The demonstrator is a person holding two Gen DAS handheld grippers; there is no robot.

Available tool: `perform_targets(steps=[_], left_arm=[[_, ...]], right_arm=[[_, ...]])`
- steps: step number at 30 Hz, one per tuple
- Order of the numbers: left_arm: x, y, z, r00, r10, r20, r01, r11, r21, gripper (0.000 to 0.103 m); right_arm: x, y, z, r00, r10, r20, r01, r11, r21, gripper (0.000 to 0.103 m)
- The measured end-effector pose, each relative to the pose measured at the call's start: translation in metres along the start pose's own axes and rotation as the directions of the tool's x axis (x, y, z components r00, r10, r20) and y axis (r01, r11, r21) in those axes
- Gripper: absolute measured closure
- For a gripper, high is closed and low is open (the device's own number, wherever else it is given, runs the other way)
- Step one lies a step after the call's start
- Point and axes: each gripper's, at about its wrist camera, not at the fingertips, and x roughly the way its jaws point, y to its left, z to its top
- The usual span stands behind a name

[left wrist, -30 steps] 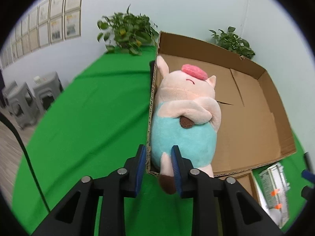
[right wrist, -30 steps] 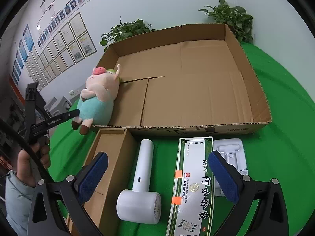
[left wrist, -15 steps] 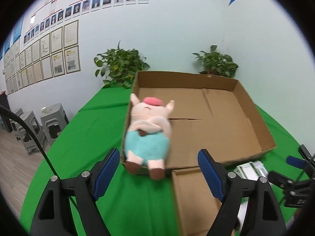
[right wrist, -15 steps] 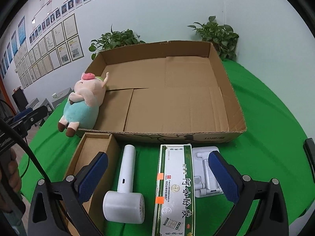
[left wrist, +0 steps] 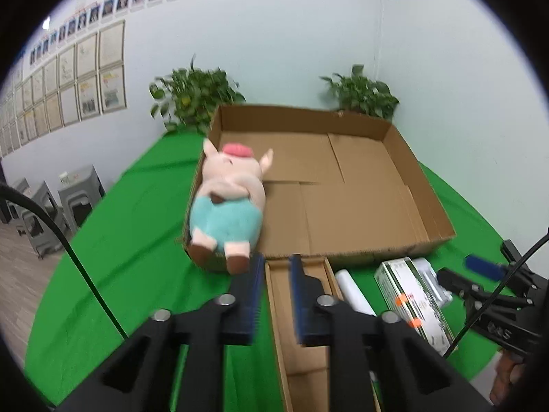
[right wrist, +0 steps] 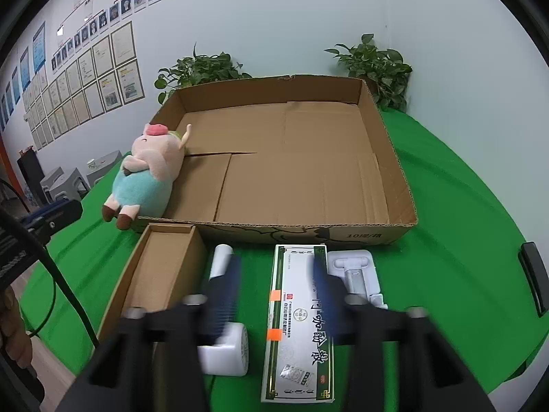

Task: Organize objects
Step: 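Withdraw both tools and move the left tool to the narrow cardboard tray, then grasp the narrow cardboard tray with the left tool and lift it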

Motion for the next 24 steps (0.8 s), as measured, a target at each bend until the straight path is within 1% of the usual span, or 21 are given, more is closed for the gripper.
perform_targets(steps=[1,2,3,4,5,6,8,10,11,12,13,14,15,17,18,19,20,21,22,23,24], left_arm=[[-0.002,0.0,-0.001,1.0,0.011,0.003,-0.011,1.0,0.0,0.089],[-0.003,0.001,-0.002,0.999,0.039,0.007,-0.039,0.999,0.004,0.079],[-0.005,0.002,-0.003,0.999,0.049,0.003,-0.049,0.999,0.009,0.053],[-0.009,0.004,-0.004,0.999,0.031,0.005,-0.031,0.999,0.008,0.037],[-0.011,0.006,-0.006,1.0,0.01,0.013,-0.01,1.0,0.001,0.018],[-0.016,0.009,-0.007,0.999,-0.02,0.025,0.02,1.0,-0.014,0.018],[-0.017,0.013,-0.011,0.999,-0.04,-0.003,0.04,0.999,-0.015,0.018],[-0.013,0.015,-0.017,0.997,-0.053,-0.052,0.053,0.999,-0.009,0.018],[-0.01,0.018,-0.021,0.995,-0.065,-0.075,0.064,0.998,-0.015,0.018],[-0.008,0.02,-0.025,0.993,-0.076,-0.095,0.074,0.997,-0.022,0.018],[-0.005,0.021,-0.029,0.99,-0.087,-0.113,0.084,0.996,-0.029,0.018],[-0.002,0.021,-0.035,0.986,-0.104,-0.133,0.1,0.994,-0.033,0.018],[0.001,0.022,-0.04,0.982,-0.119,-0.149,0.114,0.993,-0.038,0.018],[0.009,0.021,-0.05,0.973,-0.141,-0.181,0.135,0.99,-0.045,0.019],[0.012,0.021,-0.054,0.97,-0.148,-0.195,0.141,0.989,-0.046,0.019],[0.016,0.02,-0.058,0.966,-0.154,-0.209,0.147,0.988,-0.048,0.019],[0.019,0.018,-0.061,0.961,-0.165,-0.221,0.158,0.986,-0.049,0.019],[0.023,0.017,-0.065,0.956,-0.178,-0.233,0.171,0.984,-0.051,0.022],[0.026,0.017,-0.067,0.952,-0.187,-0.244,0.179,0.982,-0.055,0.022],[0.03,0.017,-0.07,0.948,-0.191,-0.256,0.181,0.982,-0.062,0.024],[0.034,0.017,-0.074,0.944,-0.188,-0.272,0.176,0.982,-0.069,0.031]], right_arm=[[-0.003,-0.001,0.0,1.0,0.012,0.007,-0.012,1.0,0.003,0.001],[-0.007,-0.001,-0.001,0.999,0.022,0.025,-0.022,1.0,0.005,0.0],[-0.012,-0.001,-0.001,0.999,0.03,0.041,-0.03,1.0,0.001,0.0],[-0.013,-0.001,-0.002,0.998,0.036,0.041,-0.036,0.999,-0.005,0.0],[-0.014,0.0,-0.002,0.998,0.053,0.035,-0.052,0.999,-0.011,0.001],[-0.014,0.001,-0.003,0.996,0.08,0.027,-0.08,0.997,-0.015,0.001],[-0.017,0.003,-0.007,0.989,0.144,0.018,-0.144,0.989,-0.023,0.001],[-0.025,0.008,-0.012,0.968,0.25,0.011,-0.249,0.967,-0.058,0.001],[-0.029,0.011,-0.015,0.95,0.313,-0.001,-0.312,0.947,-0.08,0.001],[-0.033,0.015,-0.02,0.924,0.382,-0.025,-0.383,0.918,-0.101,0.001],[-0.035,0.019,-0.024,0.902,0.428,-0.051,-0.431,0.896,-0.11,0.001],[-0.036,0.023,-0.028,0.883,0.463,-0.081,-0.469,0.876,-0.111,0.001],[-0.036,0.028,-0.034,0.857,0.502,-0.12,-0.513,0.853,-0.096,0.001],[-0.031,0.033,-0.044,0.833,0.53,-0.158,-0.544,0.836,-0.07,0.001],[-0.025,0.037,-0.049,0.834,0.522,-0.179,-0.54,0.839,-0.067,0.001],[-0.019,0.04,-0.054,0.843,0.499,-0.201,-0.52,0.851,-0.068,0.001],[-0.014,0.043,-0.057,0.849,0.482,-0.217,-0.506,0.86,-0.067,0.004],[-0.008,0.046,-0.062,0.852,0.469,-0.235,-0.494,0.867,-0.061,0.009],[-0.004,0.048,-0.064,0.86,0.45,-0.24,-0.476,0.878,-0.057,0.012],[-0.001,0.05,-0.067,0.871,0.423,-0.251,-0.451,0.89,-0.063,0.018],[0.003,0.053,-0.071,0.886,0.383,-0.26,-0.414,0.907,-0.076,0.026]])
